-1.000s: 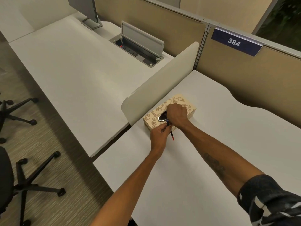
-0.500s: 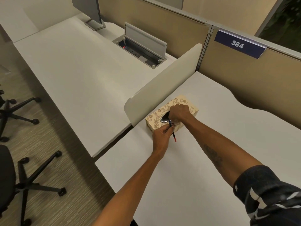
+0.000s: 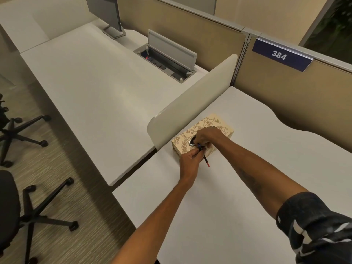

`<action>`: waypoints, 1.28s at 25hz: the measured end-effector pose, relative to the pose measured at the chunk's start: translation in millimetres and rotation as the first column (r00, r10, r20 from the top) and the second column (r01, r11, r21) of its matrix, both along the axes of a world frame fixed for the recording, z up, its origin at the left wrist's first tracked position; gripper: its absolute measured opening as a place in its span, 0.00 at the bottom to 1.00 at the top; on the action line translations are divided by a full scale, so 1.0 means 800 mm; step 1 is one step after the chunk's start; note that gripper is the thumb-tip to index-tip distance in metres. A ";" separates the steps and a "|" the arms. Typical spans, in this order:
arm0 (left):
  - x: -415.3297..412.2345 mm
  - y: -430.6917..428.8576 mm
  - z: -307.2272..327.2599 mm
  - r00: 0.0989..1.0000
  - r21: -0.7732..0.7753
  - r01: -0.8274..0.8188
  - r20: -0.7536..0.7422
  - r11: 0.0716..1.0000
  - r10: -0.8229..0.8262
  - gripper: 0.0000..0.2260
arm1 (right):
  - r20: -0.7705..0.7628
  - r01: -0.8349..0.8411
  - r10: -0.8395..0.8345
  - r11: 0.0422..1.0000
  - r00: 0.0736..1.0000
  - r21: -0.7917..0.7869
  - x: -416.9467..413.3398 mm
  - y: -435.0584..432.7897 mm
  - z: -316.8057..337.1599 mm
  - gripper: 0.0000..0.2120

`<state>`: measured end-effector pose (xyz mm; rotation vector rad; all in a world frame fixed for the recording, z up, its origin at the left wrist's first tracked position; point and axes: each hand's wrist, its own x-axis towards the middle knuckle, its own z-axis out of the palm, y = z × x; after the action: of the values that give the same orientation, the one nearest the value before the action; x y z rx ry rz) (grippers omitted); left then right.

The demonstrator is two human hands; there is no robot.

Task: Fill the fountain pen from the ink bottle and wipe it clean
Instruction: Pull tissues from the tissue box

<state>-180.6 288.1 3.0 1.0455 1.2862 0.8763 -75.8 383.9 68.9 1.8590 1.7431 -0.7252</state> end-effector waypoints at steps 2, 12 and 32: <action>0.000 0.001 0.002 1.000 0.000 -0.006 0.013 1.000 0.006 0.03 | -0.015 0.024 -0.024 1.000 1.000 0.008 0.002 0.000 0.001 0.10; -0.001 -0.002 0.001 0.998 0.006 -0.011 0.069 1.000 0.010 0.07 | -0.126 0.180 -0.154 0.957 0.980 0.229 0.029 -0.001 -0.011 0.11; -0.003 0.001 -0.006 0.998 -0.026 -0.015 0.055 1.000 0.016 0.11 | 0.181 -0.046 0.028 0.994 0.983 0.099 0.013 -0.006 0.018 0.08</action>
<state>-183.1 289.3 -1.9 0.9857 1.2573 0.8929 -65.2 379.0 83.5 1.8905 1.7218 -0.4452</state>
